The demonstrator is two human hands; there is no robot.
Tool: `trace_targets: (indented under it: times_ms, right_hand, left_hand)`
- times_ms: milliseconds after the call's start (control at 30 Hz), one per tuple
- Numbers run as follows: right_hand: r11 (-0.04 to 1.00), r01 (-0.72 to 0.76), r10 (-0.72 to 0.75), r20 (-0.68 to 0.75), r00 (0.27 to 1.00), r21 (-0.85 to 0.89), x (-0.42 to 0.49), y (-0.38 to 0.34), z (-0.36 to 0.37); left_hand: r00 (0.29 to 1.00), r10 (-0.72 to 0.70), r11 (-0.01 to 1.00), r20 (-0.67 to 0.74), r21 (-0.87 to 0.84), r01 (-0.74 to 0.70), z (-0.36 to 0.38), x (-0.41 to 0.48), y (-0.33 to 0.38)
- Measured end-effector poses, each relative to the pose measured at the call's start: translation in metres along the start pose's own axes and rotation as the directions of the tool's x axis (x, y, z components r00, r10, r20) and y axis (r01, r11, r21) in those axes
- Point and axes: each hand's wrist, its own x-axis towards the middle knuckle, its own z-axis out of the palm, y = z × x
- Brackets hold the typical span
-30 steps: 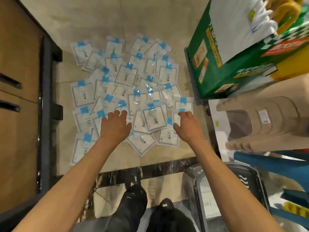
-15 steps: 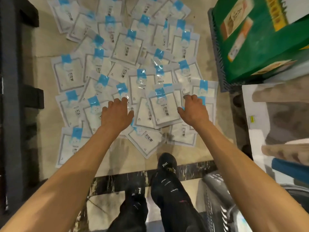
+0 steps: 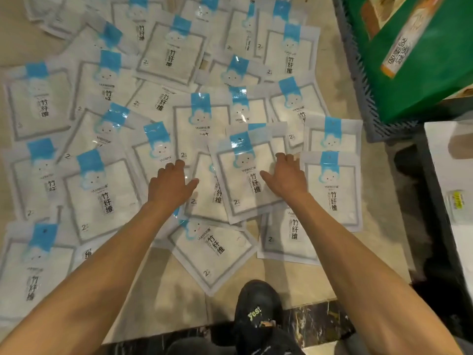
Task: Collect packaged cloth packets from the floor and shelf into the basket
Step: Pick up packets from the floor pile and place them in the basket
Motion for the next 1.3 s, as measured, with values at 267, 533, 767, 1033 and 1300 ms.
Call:
trace_targets:
  times_ms: [267, 533, 767, 1033, 1300]
  right_hand:
    - [0.99, -0.083, 0.096, -0.115, 0.989, 0.114, 0.025, 0.02, 0.041]
    - [0.96, -0.133, 0.166, -0.117, 0.979, 0.248, 0.024, 0.027, 0.043]
    - [0.623, -0.256, 0.164, 0.197, 0.967, 0.739, -0.009, 0.045, 0.027]
    - [0.483, -0.232, 0.074, 0.224, 0.972, 0.844, -0.141, 0.021, -0.074]
    - [0.359, -0.25, 0.137, 0.214, 0.967, 0.899, -0.302, 0.004, -0.196]
  left_hand:
    - [0.993, -0.101, 0.947, -0.064, -0.311, 0.076, 0.046, 0.027, 0.006]
    - [0.977, -0.207, 0.815, -0.046, -0.56, 0.146, 0.058, 0.024, 0.009]
    - [0.976, -0.193, 0.542, 0.104, -0.818, 0.194, 0.032, -0.02, -0.004]
    - [0.975, -0.174, 0.4, 0.136, -0.895, 0.196, -0.074, -0.138, -0.008]
    - [0.983, -0.043, 0.519, 0.179, -0.837, 0.175, -0.229, -0.269, 0.004]
